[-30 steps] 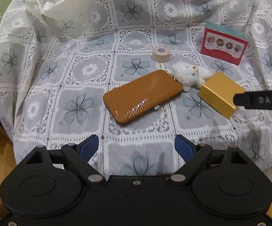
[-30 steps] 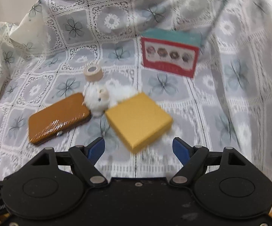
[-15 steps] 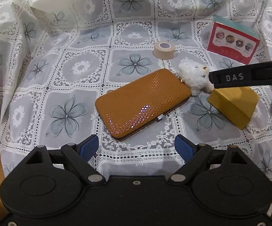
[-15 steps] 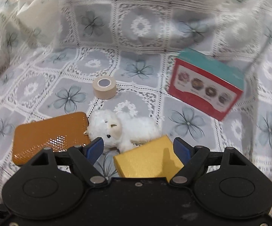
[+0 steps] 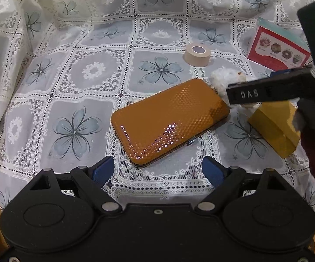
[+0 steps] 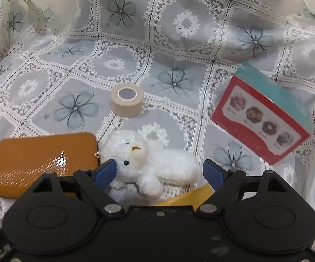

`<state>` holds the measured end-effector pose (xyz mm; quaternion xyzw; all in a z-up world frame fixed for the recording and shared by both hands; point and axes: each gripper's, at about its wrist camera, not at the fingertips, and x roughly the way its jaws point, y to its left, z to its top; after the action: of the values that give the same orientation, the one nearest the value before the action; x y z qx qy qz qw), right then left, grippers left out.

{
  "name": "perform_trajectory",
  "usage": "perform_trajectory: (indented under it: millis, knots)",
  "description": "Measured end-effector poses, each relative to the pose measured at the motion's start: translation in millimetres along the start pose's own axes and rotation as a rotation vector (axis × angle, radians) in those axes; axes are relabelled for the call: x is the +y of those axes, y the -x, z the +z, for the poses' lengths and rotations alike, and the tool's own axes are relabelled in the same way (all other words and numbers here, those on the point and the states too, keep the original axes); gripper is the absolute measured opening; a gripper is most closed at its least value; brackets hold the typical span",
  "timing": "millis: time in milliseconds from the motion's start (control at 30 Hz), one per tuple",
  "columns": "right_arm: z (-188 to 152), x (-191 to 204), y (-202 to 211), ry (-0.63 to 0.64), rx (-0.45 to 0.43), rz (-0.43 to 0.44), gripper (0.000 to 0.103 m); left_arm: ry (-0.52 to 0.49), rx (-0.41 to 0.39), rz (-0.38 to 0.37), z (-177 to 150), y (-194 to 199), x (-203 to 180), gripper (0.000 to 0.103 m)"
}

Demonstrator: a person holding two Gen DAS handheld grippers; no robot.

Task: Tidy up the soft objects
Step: 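Move both tools from the basket back toward the items on the cloth, then grasp the beige tape roll with the left tool while the right tool grasps the white plush lamb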

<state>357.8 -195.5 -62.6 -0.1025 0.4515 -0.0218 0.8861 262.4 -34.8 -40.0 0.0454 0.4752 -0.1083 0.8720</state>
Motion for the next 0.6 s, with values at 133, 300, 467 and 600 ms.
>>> perform_trajectory:
  millis: [133, 300, 467, 600]
  knots:
    - [10, -10, -14, -0.017, -0.01, -0.029, 0.088, 0.004, -0.002, -0.006, -2, 1, 1, 0.084]
    - [23, -34, -27, -0.122, -0.027, -0.17, 0.086, 0.008, -0.002, -0.009, -5, 1, 3, 0.084]
    - [21, -59, -17, -0.245, -0.053, -0.097, 0.085, 0.018, -0.004, -0.017, -7, 1, 6, 0.084]
    - [15, -62, -15, -0.265, -0.092, -0.05, 0.087, 0.021, -0.012, -0.018, -6, 1, 6, 0.084]
